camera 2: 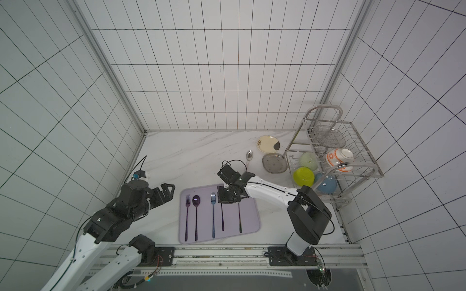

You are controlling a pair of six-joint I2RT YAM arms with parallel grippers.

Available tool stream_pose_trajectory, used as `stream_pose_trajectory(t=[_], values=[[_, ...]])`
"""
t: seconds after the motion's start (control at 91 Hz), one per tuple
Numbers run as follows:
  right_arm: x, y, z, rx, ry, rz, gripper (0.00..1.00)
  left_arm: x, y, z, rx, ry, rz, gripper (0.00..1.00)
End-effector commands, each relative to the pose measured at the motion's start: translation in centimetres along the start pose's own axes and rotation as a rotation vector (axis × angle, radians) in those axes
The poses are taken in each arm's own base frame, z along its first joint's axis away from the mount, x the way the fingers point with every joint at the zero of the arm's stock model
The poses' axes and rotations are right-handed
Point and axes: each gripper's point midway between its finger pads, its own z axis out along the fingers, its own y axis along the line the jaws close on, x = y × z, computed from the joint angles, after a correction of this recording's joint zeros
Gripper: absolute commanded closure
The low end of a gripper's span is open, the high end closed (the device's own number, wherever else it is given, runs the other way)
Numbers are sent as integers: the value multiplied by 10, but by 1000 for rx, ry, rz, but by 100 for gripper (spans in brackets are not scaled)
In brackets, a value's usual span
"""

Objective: Set the spoon and fork side by side
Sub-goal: Pick up the spoon from the tray.

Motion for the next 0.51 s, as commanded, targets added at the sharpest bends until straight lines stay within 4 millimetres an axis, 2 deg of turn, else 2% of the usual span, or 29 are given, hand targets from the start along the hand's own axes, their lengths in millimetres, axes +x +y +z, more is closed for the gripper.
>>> stream_pose_trajectory(t=[0.0,0.11,0.22,0.363,0.495], values=[[-12,31,-25,-228,-33,-18,100,15,-54,5,286,109,59,2],[-22,39,-55,-358,-59,-33,100,39,-94,3,537,259,67,2],[-34,50,-95,-484,-98,-51,100,48,-125,-4,730,364,29,2],[-51,68,-154,-654,-160,-81,100,44,-168,-22,986,483,6,7],[-61,88,-198,-778,-206,-138,100,29,-200,-42,1135,473,43,9]])
